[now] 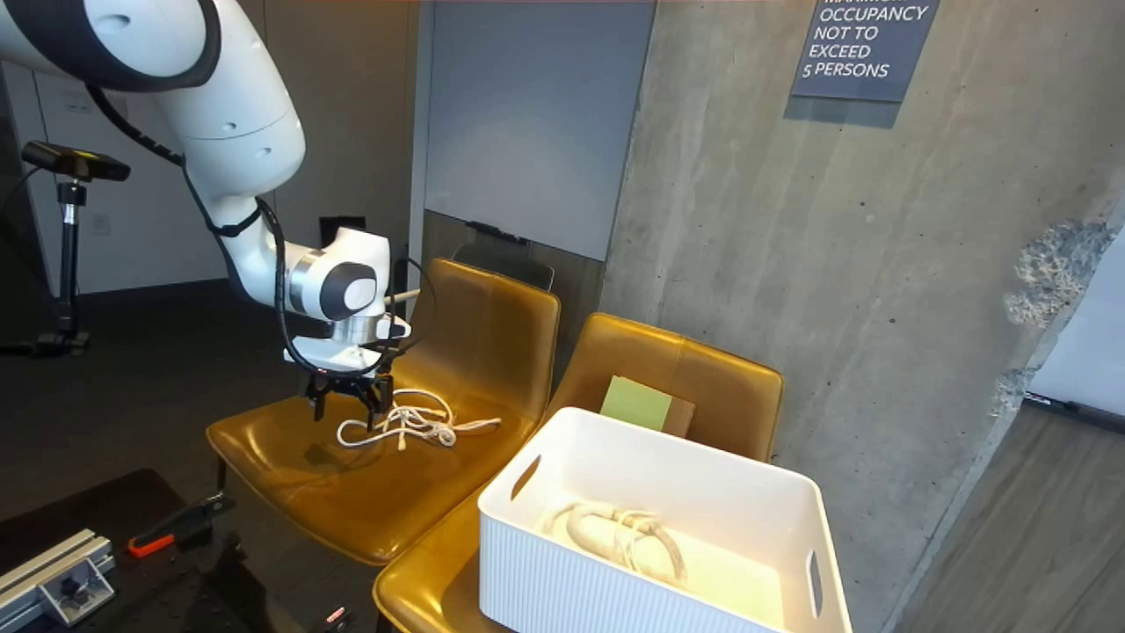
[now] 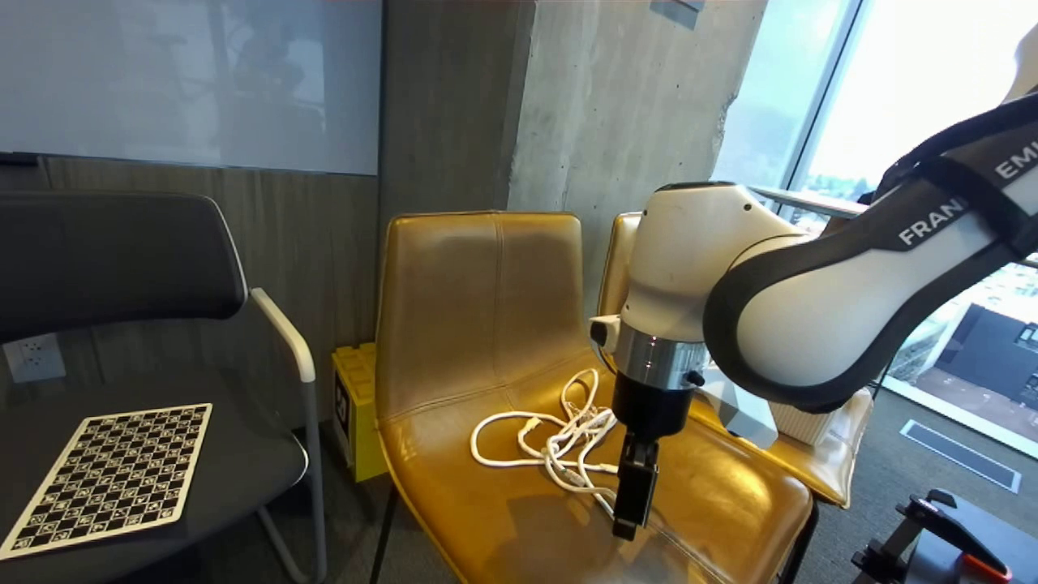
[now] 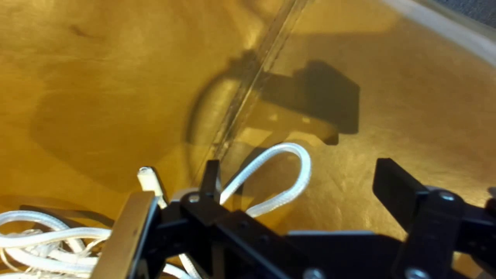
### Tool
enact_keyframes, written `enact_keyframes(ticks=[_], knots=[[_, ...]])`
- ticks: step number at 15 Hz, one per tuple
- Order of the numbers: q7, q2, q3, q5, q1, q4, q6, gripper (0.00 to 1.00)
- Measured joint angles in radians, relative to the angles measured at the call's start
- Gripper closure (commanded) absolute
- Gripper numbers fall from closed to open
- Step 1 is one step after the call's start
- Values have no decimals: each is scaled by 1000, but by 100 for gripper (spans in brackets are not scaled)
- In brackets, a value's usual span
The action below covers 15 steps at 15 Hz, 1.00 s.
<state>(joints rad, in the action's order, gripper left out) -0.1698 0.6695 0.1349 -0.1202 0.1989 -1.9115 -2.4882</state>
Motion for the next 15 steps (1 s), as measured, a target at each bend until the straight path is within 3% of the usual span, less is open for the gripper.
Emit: enact_keyframes(ticks=[2, 3, 8, 15], knots=[[14, 20, -5, -14, 14, 8, -25, 1], [18, 31, -14, -28, 18, 16, -33, 6], [30, 80, -46, -76, 22, 72, -49, 51], [63, 122, -56, -91, 35, 108, -47, 100]])
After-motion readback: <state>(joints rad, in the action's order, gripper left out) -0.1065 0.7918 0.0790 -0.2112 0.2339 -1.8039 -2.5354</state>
